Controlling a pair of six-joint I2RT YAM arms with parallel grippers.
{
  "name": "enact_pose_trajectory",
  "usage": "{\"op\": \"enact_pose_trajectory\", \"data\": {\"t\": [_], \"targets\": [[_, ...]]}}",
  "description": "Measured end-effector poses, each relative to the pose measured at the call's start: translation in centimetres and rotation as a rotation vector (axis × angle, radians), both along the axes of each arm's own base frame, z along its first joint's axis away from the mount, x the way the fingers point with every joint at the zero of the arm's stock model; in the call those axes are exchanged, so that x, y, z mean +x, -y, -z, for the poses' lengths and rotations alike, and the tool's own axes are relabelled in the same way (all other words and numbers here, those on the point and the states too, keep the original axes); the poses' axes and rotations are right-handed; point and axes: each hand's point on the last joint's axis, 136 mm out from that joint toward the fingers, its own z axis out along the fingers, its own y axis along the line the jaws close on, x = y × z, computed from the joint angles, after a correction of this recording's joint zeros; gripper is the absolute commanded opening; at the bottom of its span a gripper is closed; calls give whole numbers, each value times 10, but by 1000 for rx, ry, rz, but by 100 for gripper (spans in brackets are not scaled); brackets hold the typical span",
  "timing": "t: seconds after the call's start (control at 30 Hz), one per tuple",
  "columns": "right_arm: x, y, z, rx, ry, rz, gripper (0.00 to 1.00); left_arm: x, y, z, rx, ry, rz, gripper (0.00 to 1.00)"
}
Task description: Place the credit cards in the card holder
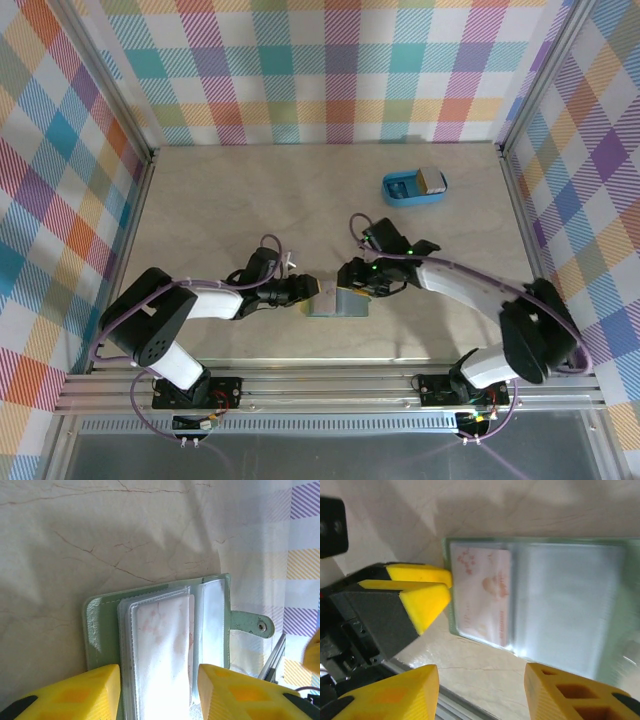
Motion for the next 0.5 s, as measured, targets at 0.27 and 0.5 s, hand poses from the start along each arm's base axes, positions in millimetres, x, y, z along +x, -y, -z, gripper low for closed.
{"op": "enact_pose_trajectory", "data": {"t": [0.27, 0.5], "targets": [[-10, 56, 20, -272, -9, 67, 52, 7, -18, -47, 25, 105, -92, 49], [-6, 60, 49, -397, -61, 2, 51, 10, -28, -39, 136, 34, -129, 53]]}}
